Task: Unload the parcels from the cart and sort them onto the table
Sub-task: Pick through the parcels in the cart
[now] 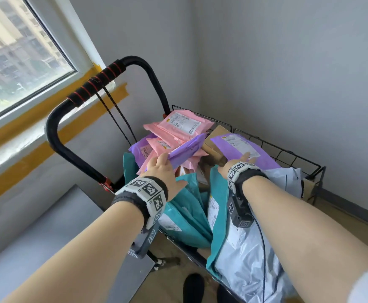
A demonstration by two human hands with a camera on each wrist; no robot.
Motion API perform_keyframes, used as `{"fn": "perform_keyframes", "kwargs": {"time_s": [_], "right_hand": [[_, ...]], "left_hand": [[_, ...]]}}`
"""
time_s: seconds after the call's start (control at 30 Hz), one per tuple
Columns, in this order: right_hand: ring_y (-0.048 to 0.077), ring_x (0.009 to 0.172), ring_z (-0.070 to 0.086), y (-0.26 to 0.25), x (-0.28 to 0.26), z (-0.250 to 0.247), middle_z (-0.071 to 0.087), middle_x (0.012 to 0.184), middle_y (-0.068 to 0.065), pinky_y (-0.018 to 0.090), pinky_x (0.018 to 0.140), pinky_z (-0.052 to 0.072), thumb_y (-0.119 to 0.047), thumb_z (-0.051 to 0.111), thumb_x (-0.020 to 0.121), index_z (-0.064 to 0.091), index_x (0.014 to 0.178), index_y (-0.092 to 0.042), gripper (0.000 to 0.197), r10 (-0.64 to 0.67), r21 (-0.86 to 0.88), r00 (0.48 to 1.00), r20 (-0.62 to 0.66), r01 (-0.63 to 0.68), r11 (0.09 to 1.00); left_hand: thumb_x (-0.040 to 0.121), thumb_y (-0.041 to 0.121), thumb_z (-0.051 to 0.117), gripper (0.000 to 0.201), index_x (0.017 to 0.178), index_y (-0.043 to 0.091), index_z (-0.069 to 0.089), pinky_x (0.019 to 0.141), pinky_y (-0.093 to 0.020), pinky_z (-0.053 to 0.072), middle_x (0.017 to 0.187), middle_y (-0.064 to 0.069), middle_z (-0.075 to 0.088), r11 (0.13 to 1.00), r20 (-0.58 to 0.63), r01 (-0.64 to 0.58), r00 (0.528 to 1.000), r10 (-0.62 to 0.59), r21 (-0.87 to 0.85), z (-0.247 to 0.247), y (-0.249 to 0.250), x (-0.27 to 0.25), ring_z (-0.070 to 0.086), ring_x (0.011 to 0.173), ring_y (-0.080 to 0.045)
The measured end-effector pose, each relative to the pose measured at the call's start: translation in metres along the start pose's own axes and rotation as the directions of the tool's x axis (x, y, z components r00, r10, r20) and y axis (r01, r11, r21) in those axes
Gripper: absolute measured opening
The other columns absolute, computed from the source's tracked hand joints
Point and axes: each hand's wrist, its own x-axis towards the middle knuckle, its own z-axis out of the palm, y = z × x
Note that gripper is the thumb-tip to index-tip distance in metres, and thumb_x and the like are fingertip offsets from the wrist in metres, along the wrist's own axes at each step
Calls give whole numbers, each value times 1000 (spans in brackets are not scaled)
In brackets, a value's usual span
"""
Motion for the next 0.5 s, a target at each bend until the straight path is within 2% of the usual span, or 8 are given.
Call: {"fn": "perform_keyframes", "kwargs": {"time_s": [0.07,0.13,0.23,0.33,0.4,0.47,0.5], "right_hand": [[39,139,12,0,5,1,28,149,14,55,109,18,-65,30,85,43,138,-13,76,-21,-8,999,-39,21,1000],[35,133,23,0,-1,-5,35,142,13,50,107,24,-66,31,84,46,136,-10,77,-22,0,998,-64,22,1000],[37,138,17,-4,-5,-5,23,151,11,52,111,18,-70,29,83,41,139,-12,82,-15,25,1000,-21,16,1000],[40,140,10,-4,-8,3,7,156,14,55,111,14,-76,30,78,36,143,-13,91,44,91,998,-36,-41,995],[39,140,9,-3,-5,7,0,156,18,51,112,16,-76,35,79,24,148,-11,96,90,160,994,-68,-78,984],[36,140,11,-1,-6,8,1,155,18,48,112,19,-76,37,78,12,150,-7,103,120,213,990,-78,-101,972],[36,140,11,0,-4,10,4,155,17,49,111,19,-77,36,76,13,150,-8,104,120,216,989,-88,-98,971]], "left_hand": [[89,51,51,64,134,7,40,106,-37,36,141,2,25,1000,14,7,1000,-7,4,1,2,-3,31,127,-22],[89,50,52,67,137,7,38,107,-38,36,144,2,22,1000,23,22,1000,-22,-10,3,6,-6,28,130,-22],[89,50,52,69,139,6,35,108,-38,34,145,1,24,999,44,41,998,-40,-23,4,10,-9,27,132,-23],[88,51,52,67,137,7,38,107,-37,35,142,1,26,999,33,37,999,-36,-14,2,10,-11,30,129,-23],[87,53,53,69,137,9,36,106,-37,36,141,2,26,999,14,41,999,-41,-16,1,8,-11,31,128,-22],[86,53,54,71,139,9,35,106,-37,35,141,2,26,999,13,47,999,-47,-24,3,7,-12,31,129,-22],[86,52,54,71,139,9,35,107,-37,35,142,2,26,999,15,41,999,-41,-24,4,8,-13,31,129,-22]]}}
